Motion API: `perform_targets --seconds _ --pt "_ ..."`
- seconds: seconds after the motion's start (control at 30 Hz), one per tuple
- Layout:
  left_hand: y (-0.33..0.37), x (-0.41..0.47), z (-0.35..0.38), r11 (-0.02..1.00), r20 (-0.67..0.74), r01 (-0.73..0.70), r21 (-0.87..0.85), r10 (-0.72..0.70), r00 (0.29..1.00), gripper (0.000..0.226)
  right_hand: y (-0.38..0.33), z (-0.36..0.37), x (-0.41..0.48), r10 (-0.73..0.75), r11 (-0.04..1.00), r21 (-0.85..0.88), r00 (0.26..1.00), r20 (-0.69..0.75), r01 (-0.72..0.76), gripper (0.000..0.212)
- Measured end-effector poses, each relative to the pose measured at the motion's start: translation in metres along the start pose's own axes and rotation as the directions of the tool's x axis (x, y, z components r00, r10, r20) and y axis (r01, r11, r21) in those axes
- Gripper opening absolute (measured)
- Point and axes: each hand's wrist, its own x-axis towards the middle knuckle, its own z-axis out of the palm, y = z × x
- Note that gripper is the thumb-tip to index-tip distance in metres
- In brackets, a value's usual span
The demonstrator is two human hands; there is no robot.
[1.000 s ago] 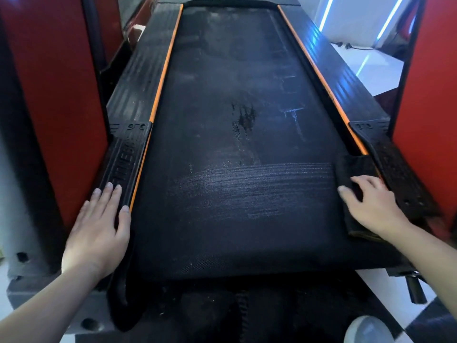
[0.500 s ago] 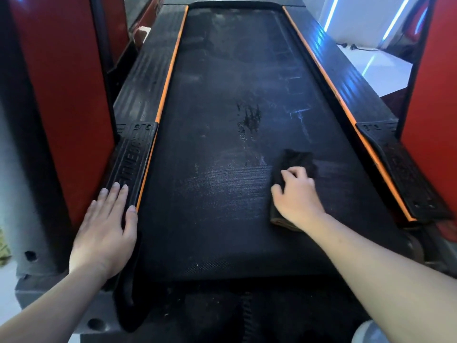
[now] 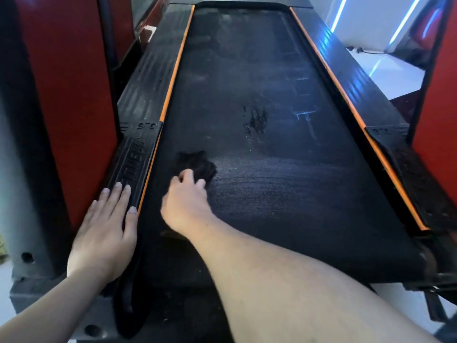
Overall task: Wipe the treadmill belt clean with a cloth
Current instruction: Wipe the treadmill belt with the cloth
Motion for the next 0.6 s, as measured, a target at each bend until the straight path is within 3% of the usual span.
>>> perform_targets --seconds 0.2,0.6 --pt "0.004 -0.003 -0.005 1.0 0.004 0.014 0.0 -0.014 1.0 0.058 -0.004 0.018 -0.004 -0.192 0.981 -0.037 0.981 -0.011 0.192 0.046" --pt "0.005 -0.003 -0.005 1.0 0.006 0.011 -0.006 -0.011 1.0 0.058 0.053 -0.011 -0.02 -0.086 0.994 -0.069 0.993 -0.085 0.08 0.049"
